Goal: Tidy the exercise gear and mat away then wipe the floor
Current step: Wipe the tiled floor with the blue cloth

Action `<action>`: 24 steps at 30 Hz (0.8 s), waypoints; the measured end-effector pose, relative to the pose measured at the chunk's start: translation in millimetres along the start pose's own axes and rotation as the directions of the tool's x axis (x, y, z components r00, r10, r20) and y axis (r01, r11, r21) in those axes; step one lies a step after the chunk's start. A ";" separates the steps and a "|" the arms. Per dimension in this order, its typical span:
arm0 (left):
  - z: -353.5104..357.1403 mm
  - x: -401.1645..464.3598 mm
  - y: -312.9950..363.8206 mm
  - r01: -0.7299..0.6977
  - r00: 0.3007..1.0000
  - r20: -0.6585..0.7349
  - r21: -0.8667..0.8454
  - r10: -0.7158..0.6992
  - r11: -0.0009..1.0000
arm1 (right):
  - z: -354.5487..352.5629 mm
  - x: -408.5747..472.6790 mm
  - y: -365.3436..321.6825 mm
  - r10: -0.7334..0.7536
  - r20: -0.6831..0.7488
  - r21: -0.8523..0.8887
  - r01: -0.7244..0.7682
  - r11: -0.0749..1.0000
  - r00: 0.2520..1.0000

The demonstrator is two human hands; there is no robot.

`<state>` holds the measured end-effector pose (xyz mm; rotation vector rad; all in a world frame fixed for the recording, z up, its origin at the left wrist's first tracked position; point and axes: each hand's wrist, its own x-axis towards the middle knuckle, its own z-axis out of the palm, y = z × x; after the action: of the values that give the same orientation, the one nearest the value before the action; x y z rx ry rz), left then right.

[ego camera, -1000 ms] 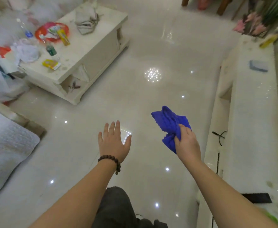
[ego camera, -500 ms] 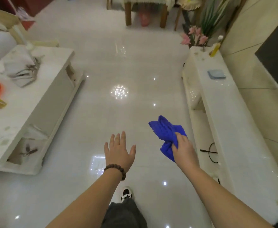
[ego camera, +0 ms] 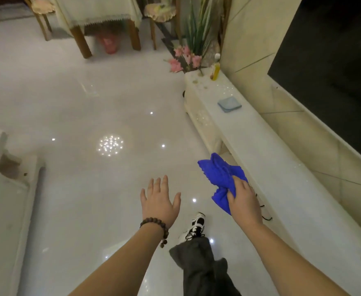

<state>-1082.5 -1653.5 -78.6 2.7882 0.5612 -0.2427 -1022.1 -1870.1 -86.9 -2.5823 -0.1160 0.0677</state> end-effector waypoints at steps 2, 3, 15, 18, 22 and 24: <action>-2.2 50.9 18.9 -0.047 0.999 0.002 0.005 0.047 0.999 | 0.8 43.0 5.8 0.032 -0.034 -0.003 -0.032 0.999 0.999; -4.2 77.7 29.8 -0.071 0.997 0.005 0.005 0.071 0.997 | 0.7 66.6 9.9 0.058 -0.051 -0.002 -0.058 0.998 0.997; -68.3 364.9 166.1 -0.306 0.952 0.006 0.036 0.306 0.952 | -26.4 305.9 28.1 0.197 -0.102 -0.001 -0.198 0.980 0.975; -69.1 412.9 188.9 -0.377 0.926 0.033 0.032 0.376 0.926 | -22.5 344.4 30.8 0.235 -0.095 -0.008 -0.237 0.971 0.967; -61.0 478.9 209.4 -0.453 0.888 0.119 0.058 0.444 0.890 | -8.7 393.9 34.5 0.320 -0.100 0.002 -0.321 0.947 0.942; -56.3 519.0 219.6 -0.500 0.859 0.173 0.071 0.483 0.863 | 2.1 421.0 35.7 0.372 -0.110 0.009 -0.373 0.928 0.922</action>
<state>-516.2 -1647.3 -85.2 2.8706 -0.2190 -0.3739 -600.9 -1858.5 -118.0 -2.5791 0.4196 0.0640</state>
